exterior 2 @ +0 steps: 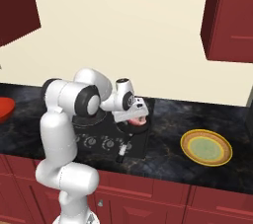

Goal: Place one of the steaks on the plate and the other in the bowl. Then place the bowl in the fridge.

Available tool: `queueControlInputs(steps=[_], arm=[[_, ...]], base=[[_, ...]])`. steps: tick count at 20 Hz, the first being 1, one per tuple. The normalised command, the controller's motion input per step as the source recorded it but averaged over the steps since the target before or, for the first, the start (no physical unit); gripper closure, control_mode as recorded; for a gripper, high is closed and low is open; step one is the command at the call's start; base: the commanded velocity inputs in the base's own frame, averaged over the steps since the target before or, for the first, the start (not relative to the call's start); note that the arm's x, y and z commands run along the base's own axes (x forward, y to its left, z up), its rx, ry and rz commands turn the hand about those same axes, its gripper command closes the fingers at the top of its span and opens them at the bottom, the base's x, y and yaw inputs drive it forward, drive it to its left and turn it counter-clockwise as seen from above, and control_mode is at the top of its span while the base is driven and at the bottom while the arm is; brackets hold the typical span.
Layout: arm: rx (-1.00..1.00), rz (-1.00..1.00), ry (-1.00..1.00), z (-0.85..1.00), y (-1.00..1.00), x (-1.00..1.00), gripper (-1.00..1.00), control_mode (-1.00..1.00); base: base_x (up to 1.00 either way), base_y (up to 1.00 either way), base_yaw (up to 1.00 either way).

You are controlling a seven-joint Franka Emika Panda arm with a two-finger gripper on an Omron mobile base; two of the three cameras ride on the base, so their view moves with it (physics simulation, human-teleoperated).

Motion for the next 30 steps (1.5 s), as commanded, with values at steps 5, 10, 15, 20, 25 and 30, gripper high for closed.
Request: queueControlInputs(steps=[5,10,15,20,25,30], arm=[[0.00,0.05,0.08,-0.17,0.02,-0.08,1.00,-1.00],[-0.06,0.03,-0.15,0.48,0.04,-0.82,1.00,-1.00],[-0.10,0.00,-0.10,0.59,0.11,-0.95,1.00,-1.00],[-0.06,-0.12,0.02,0.61,-0.48,-0.32,1.00,-1.00],[0.00,-0.15,0.05,0.35,-1.00,-0.01,1.00,-1.00],[0.00,-0.11,0.00,0.11,-0.96,-0.01,1.00,-1.00]], base=[[0.00,0.00,0.00],[0.00,0.00,0.00],[0.00,0.00,0.00],[0.00,0.00,0.00],[0.00,0.00,0.00],[0.00,0.00,0.00]])
